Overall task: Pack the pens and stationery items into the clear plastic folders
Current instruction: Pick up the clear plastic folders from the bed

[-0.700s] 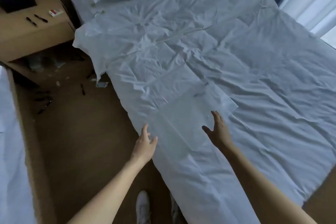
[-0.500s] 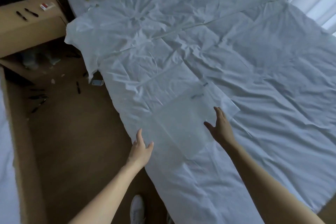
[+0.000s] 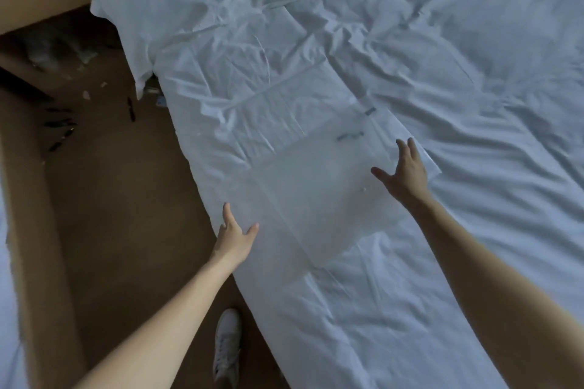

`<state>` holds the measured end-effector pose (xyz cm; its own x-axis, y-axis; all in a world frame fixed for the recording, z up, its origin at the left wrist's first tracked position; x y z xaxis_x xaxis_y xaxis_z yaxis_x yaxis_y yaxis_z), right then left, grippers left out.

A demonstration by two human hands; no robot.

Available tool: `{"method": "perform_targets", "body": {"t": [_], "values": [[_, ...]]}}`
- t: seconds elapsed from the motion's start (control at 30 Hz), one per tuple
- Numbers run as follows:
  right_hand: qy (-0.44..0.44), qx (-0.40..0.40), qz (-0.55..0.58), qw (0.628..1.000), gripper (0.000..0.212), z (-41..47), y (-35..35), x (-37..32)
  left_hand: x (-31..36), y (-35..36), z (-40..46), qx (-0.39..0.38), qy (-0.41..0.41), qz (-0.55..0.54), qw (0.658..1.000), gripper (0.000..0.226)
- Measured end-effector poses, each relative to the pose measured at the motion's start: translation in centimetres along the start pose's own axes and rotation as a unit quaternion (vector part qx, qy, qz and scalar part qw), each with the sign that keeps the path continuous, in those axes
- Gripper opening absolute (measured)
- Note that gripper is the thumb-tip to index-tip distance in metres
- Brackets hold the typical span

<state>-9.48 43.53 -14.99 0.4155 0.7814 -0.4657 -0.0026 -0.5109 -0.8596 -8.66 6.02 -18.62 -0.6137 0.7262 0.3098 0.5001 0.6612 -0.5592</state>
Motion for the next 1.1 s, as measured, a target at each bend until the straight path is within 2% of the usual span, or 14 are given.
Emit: {"method": "perform_targets", "body": {"t": [0.13,0.23,0.47,0.7,0.83,0.97,1.1], "values": [[0.04,0.002,-0.003,0.999,0.091,2.3,-0.1,2.8,-0.1,-0.2,0.8,0.059,-0.019,-0.085,0.994,0.083],[0.071,0.001,0.0,0.997,0.092,3.6,-0.3,4.6,-0.8,0.2,1.3,0.075,-0.04,-0.127,0.988,0.079],[0.077,-0.024,0.006,0.997,0.087,4.2,0.2,5.3,-1.4,1.8,1.4,0.052,-0.056,-0.167,0.983,0.074],[0.023,-0.051,0.03,0.998,0.086,3.3,1.9,2.4,0.2,1.8,1.3,0.034,-0.03,-0.177,0.983,0.094],[0.027,-0.053,0.045,0.997,0.081,2.3,2.4,1.9,0.1,1.2,0.9,0.035,-0.023,-0.184,0.982,0.098],[0.037,-0.04,0.061,0.997,0.077,1.1,2.8,1.9,-0.4,0.5,1.1,0.053,-0.017,-0.177,0.983,0.088],[0.072,-0.012,0.118,0.99,0.059,0.4,2.7,2.8,-1.3,-0.4,1.7,0.067,-0.017,-0.179,0.981,0.062]]}}
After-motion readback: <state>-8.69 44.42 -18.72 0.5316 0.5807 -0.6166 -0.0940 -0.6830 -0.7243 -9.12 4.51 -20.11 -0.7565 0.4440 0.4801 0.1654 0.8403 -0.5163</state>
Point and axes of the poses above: each hand's wrist, its own z-axis towards the middle knuckle, its own y-axis out of the palm, x = y × z, the point moved 9 cm from there along z, towards the middle knuckle, and after that the axes turned 11 degrees about -y, right-handed, at the moved point
